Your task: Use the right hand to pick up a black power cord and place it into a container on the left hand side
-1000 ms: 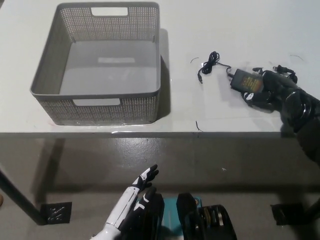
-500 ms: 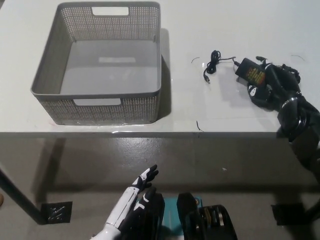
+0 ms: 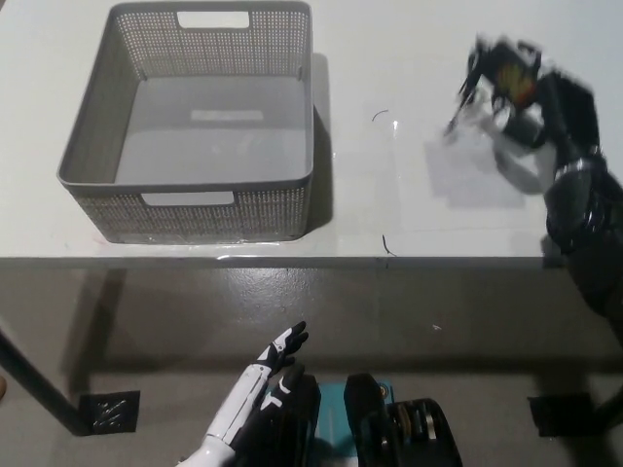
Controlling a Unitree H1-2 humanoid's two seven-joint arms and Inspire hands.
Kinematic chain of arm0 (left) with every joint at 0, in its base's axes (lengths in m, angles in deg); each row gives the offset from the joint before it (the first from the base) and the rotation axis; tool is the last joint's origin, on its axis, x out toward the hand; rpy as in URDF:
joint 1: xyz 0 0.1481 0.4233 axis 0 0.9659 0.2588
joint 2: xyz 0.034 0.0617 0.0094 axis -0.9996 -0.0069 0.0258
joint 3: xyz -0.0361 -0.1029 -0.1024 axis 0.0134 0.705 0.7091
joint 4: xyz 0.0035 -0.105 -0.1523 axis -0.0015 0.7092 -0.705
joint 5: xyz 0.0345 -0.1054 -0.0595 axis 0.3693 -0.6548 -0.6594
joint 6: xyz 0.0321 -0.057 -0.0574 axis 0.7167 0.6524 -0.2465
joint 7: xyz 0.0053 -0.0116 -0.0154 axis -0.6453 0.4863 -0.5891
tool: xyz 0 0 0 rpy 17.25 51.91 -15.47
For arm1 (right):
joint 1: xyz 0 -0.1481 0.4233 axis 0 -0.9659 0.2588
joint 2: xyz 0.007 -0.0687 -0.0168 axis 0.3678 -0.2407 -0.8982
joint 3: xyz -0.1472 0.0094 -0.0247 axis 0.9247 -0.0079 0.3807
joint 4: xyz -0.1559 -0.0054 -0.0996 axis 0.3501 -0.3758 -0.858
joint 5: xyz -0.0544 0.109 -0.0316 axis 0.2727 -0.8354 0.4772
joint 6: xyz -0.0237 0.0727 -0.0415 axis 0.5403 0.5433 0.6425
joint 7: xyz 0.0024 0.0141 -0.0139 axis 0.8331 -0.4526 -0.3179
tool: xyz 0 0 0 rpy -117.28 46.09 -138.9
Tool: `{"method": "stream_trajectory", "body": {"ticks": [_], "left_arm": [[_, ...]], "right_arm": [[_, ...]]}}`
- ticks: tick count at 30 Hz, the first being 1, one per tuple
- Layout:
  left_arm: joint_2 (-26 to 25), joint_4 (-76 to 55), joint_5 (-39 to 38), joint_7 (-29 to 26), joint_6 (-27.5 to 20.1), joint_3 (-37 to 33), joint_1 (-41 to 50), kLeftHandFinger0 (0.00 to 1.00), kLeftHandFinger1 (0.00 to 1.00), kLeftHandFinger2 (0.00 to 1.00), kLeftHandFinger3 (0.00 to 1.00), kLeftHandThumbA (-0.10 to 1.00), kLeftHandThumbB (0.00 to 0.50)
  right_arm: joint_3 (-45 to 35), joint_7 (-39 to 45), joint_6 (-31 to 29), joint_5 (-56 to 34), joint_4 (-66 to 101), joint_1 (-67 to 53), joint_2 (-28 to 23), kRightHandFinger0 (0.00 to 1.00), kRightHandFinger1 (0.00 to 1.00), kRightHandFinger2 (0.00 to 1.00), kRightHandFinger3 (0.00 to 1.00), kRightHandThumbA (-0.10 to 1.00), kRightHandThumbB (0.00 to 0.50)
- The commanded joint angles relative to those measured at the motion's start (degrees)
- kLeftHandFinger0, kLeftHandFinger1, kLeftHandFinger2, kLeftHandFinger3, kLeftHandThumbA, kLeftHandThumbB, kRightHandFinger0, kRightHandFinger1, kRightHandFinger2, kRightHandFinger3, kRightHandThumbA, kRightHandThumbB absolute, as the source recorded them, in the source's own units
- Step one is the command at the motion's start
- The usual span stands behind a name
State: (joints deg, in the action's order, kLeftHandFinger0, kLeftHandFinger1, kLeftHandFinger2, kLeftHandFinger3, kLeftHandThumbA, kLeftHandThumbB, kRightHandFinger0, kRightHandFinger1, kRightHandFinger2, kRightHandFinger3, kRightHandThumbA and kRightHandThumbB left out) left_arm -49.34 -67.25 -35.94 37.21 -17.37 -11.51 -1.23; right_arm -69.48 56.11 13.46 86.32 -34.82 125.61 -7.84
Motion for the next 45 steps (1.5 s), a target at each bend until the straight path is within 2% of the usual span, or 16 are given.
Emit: {"method": "stream_trajectory", "body": {"ticks": [1, 3, 4, 9, 10, 13, 16, 18, 19, 20, 22, 24, 28, 33, 36, 45], "left_arm": [[0.3, -1.1, -0.3, 0.0, -1.2, -0.4, -0.8, 1.0, 1.0, 1.0, 1.0, 1.0, 0.136], [0.2, -0.9, -0.2, 0.0, -1.7, -0.4, -0.8, 1.0, 1.0, 1.0, 1.0, 1.0, 0.115], [0.2, -0.9, -0.1, 0.0, -1.7, -0.4, -0.8, 1.0, 1.0, 1.0, 1.0, 1.0, 0.119], [0.0, -0.8, -0.6, 0.2, -2.0, -0.4, -0.4, 1.0, 1.0, 1.0, 1.0, 1.0, 0.096], [0.0, -0.9, -0.2, 0.1, -1.8, -0.5, -0.3, 1.0, 1.0, 1.0, 1.0, 1.0, 0.11], [0.1, -0.7, 0.3, -0.2, -2.3, -0.7, -0.1, 1.0, 1.0, 1.0, 1.0, 1.0, 0.105], [0.1, -0.7, -0.2, 0.0, -1.5, -0.6, -0.1, 1.0, 1.0, 1.0, 1.0, 1.0, 0.138], [0.2, -1.3, 0.2, 0.1, -1.4, -0.9, 0.3, 1.0, 1.0, 1.0, 1.0, 1.0, 0.127], [0.2, -1.4, 0.3, 0.1, -1.2, -0.9, 0.3, 1.0, 1.0, 1.0, 1.0, 1.0, 0.145], [0.0, -1.7, 0.4, 0.3, -0.7, -1.0, 0.4, 1.0, 1.0, 1.0, 1.0, 1.0, 0.159], [-0.3, -1.8, 0.0, 0.7, -1.0, -1.1, 0.2, 1.0, 1.0, 1.0, 1.0, 1.0, 0.147], [-0.5, -1.2, -0.8, 1.0, -1.9, -1.1, 0.1, 1.0, 1.0, 1.0, 1.0, 1.0, 0.153], [-0.2, -1.0, -1.1, 0.5, -2.3, -1.2, 0.4, 1.0, 1.0, 1.0, 1.0, 1.0, 0.184], [0.2, -0.2, -1.4, 0.0, -2.9, -1.0, 0.6, 1.0, 1.0, 1.0, 1.0, 1.0, 0.213], [0.6, -0.4, -1.3, -0.1, -2.5, -1.1, 0.9, 1.0, 1.0, 1.0, 1.0, 1.0, 0.209], [0.4, 0.0, -1.1, 0.0, -3.3, -1.5, 0.7, 1.0, 1.0, 1.0, 1.0, 1.0, 0.176]], "right_arm": [[-3.6, -5.1, -0.1, -0.9, 11.8, 3.8, -2.7, 0.0, 0.35, 0.71, 0.86, -0.1, 0.165], [-4.7, -4.9, -0.7, -0.8, 13.9, 4.8, -3.1, 0.0, 0.34, 0.7, 0.86, -0.1, 0.165], [-4.9, -4.8, -0.5, -0.7, 14.3, 4.8, -3.2, 0.0, 0.38, 0.71, 0.87, -0.1, 0.154], [-5.9, -3.5, 1.8, 0.4, 17.8, 7.3, -3.2, 0.0, 0.38, 0.71, 0.85, -0.1, 0.177], [-5.9, -3.0, 2.8, 0.7, 18.5, 7.9, -3.0, 0.0, 0.38, 0.72, 0.86, -0.1, 0.163], [-5.4, -1.6, 3.5, 1.0, 21.0, 9.4, -2.4, 0.0, 0.38, 0.72, 0.86, -0.1, 0.176], [-4.4, -0.3, 3.8, 1.4, 23.3, 10.4, -1.5, 0.0, 0.23, 0.7, 0.78, -0.1, 0.189], [-3.3, 0.5, 3.8, 1.8, 25.0, 11.0, -0.1, 0.0, 0.31, 0.72, 0.85, -0.1, 0.166], [-3.1, 0.6, 3.6, 1.7, 25.3, 11.0, 0.1, 0.0, 0.33, 0.73, 0.86, -0.1, 0.165], [-2.3, 1.5, 4.4, 2.0, 26.8, 11.2, 1.3, 0.0, 0.42, 0.75, 0.88, -0.1, 0.164], [-0.9, 2.1, 4.9, 3.1, 28.6, 11.4, 2.8, 0.0, 0.47, 0.76, 0.89, -0.1, 0.173], [0.2, 3.5, 5.0, 3.2, 30.0, 11.6, 4.6, 0.0, 0.39, 0.74, 0.88, -0.1, 0.183], [2.9, 3.7, 4.9, 4.9, 30.5, 12.2, 8.0, 0.0, 0.38, 0.75, 0.89, -0.1, 0.183], [6.2, 1.8, 4.6, 7.5, 26.5, 14.2, 12.8, 0.0, 0.33, 0.68, 0.83, -0.1, 0.203], [7.6, 2.0, 4.5, 7.6, 23.2, 15.6, 15.6, 0.0, 0.31, 0.65, 0.8, -0.1, 0.169], [11.0, -0.6, 2.3, 8.4, 10.9, 19.6, 21.4, 0.0, 0.33, 0.66, 0.78, -0.1, 0.174]]}}
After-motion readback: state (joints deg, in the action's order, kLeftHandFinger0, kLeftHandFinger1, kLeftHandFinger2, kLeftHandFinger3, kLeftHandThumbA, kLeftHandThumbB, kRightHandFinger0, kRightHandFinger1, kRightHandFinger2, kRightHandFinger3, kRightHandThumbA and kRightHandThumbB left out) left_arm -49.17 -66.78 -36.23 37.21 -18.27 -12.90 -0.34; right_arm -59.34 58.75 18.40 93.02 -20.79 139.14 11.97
